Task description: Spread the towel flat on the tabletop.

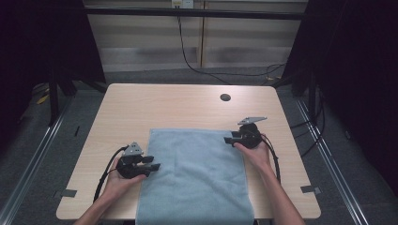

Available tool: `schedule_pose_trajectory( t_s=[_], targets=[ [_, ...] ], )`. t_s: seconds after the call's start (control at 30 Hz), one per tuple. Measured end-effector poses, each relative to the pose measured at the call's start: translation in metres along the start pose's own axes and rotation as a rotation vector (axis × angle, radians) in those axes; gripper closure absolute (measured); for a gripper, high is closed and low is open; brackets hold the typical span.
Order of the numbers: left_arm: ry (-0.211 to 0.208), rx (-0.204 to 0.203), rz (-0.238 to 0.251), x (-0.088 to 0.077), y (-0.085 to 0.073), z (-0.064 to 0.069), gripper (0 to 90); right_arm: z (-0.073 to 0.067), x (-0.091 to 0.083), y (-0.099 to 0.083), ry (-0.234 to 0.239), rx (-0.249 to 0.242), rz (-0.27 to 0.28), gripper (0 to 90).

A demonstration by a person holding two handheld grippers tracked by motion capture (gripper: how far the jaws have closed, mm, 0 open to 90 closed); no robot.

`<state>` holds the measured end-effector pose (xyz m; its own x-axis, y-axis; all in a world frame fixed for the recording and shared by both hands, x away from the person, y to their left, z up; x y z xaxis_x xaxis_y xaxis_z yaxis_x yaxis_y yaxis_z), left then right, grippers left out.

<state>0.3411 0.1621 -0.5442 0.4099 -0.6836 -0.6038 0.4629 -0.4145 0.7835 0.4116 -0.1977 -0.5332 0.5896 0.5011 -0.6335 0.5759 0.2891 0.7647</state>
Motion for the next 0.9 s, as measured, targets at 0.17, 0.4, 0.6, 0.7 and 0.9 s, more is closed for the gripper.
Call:
schedule_pose_trajectory(
  t_s=[0.17, 0.4, 0.6, 0.7, 0.9],
  targets=[
    [0.008, -0.002, 0.008, 0.0, -0.001, 0.0, 55.1, 0.013, 0.009, 0.001, -0.05, 0.016, -0.009, 47.6],
    [-0.006, -0.016, 0.012, 0.0, -0.001, -0.001, 55.1, 0.016, 0.017, -0.006, -0.095, -0.019, -0.019, 46.0],
    [-0.012, 0.008, -0.028, -0.009, -0.006, 0.012, 56.5, 0.005, 0.009, -0.012, -0.058, -0.035, -0.019, 73.0],
    [-0.026, -0.019, -0.017, -0.014, -0.002, 0.011, 53.8, -0.004, 0.005, -0.016, -0.028, -0.035, -0.024, 81.9],
    [0.026, -0.063, 0.0, -0.008, 0.017, -0.014, 50.0, -0.02, -0.005, -0.023, -0.002, -0.048, -0.054, 85.0]
  ],
)
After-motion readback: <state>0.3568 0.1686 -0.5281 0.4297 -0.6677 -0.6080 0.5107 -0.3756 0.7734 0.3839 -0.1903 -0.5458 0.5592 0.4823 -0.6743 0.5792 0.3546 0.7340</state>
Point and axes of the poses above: each handheld gripper's, and its own axes: x roughly forward along the jaws, y roughly out of its top, z roughly to its right, the point moved 6 cm from there along x, roughly forward along the jaws, and after that the axes turned 3 degrees about z, right-handed, at the moved point
